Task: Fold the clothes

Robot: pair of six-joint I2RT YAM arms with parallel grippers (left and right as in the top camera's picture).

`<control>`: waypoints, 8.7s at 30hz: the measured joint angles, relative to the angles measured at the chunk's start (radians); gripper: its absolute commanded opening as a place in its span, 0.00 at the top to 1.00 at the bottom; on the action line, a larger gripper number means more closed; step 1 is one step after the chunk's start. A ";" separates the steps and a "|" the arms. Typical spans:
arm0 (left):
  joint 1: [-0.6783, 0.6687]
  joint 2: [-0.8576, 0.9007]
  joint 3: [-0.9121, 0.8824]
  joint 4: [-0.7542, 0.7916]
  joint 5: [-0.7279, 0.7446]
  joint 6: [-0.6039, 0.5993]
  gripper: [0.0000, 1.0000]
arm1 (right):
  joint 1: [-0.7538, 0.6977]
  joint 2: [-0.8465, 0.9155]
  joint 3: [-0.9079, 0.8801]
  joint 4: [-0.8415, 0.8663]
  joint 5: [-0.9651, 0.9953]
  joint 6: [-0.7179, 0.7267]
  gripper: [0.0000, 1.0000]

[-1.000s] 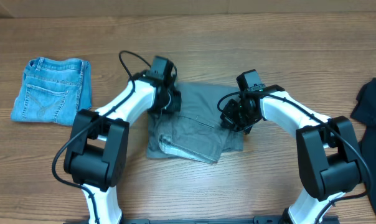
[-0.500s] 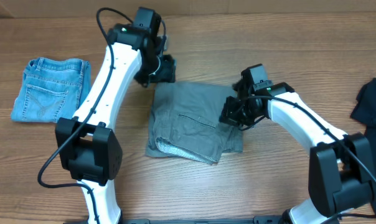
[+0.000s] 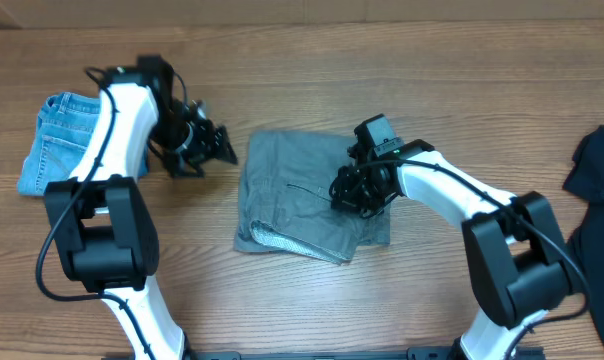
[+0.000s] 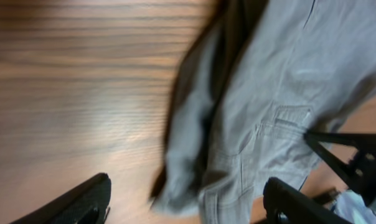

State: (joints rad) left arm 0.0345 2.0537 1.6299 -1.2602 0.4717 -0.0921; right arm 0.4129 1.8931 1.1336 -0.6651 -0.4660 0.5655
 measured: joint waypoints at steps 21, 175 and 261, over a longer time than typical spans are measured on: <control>-0.135 -0.069 -0.483 0.567 0.334 -0.006 0.17 | 0.000 0.033 0.000 0.010 0.000 0.060 0.96; 0.634 0.067 0.045 0.275 -0.430 -0.134 0.96 | -0.085 -0.295 0.190 -0.441 0.126 -0.095 0.96; 0.161 -0.929 0.103 -0.265 -0.143 0.249 0.00 | -0.313 -1.341 -0.331 0.046 0.495 -0.410 0.00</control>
State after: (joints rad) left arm 0.1959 1.1244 1.7325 -1.5253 0.3283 0.1566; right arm 0.0998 0.5518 0.8028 -0.6189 0.0292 0.1558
